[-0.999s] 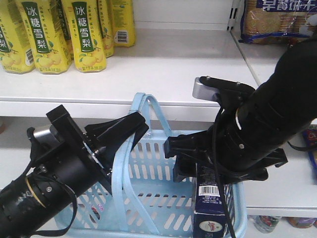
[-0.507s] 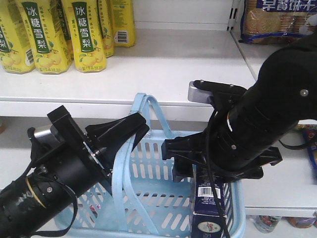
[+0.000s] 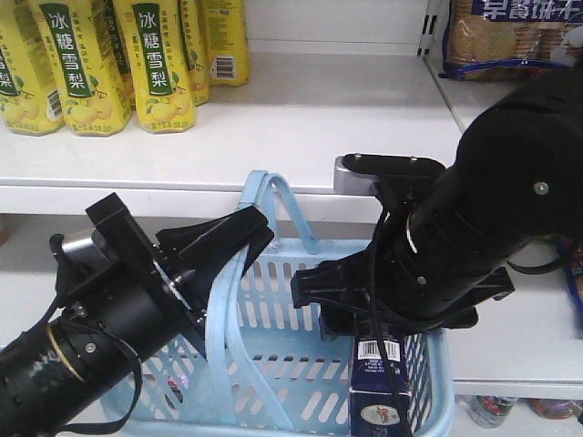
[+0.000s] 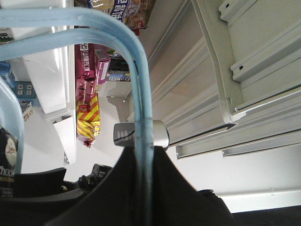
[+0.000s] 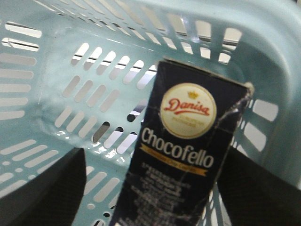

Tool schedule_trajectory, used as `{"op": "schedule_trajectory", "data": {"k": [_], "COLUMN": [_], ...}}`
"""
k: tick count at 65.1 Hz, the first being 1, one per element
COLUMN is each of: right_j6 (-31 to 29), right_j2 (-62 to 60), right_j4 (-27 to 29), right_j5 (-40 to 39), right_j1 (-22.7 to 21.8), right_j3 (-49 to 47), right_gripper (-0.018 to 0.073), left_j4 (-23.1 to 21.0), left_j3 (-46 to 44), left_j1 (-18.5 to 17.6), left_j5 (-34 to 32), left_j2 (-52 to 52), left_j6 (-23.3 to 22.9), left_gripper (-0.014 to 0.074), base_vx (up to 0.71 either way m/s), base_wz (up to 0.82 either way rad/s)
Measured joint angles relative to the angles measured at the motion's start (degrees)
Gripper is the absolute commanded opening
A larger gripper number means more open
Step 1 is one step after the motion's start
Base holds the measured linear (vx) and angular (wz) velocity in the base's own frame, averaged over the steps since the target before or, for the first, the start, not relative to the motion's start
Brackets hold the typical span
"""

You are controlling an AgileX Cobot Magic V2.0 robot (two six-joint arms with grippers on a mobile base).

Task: Left arm holds basket, right arm returns cookies
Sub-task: 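Lift the cookie box out of the basket with the right gripper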

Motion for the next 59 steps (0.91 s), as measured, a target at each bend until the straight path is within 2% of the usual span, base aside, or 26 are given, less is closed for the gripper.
{"op": "schedule_trajectory", "data": {"k": [34,41,59], "right_j6": [-0.05,-0.05,-0.05], "right_j2": [0.00,0.00,0.00], "right_j4": [-2.99,-3.69,-4.34], "right_j5": [0.28,0.28,0.34], "right_j1": [0.57,0.57,0.57], "right_j3": [0.00,0.00,0.00], "right_gripper": [0.0391,0.0330,0.0084], "left_j4": [-0.11,-0.11,-0.11], "left_j3": [0.00,0.00,0.00], "left_j1": [0.00,0.00,0.00], "left_j5": [-0.06,-0.06,-0.12], "left_j2": [0.00,0.00,0.00], "left_j6": [0.00,0.00,0.00], "left_gripper": [-0.0003,-0.0003,-0.0003], "base_vx": [0.00,0.00,0.00], "base_wz": [0.00,0.00,0.00]}}
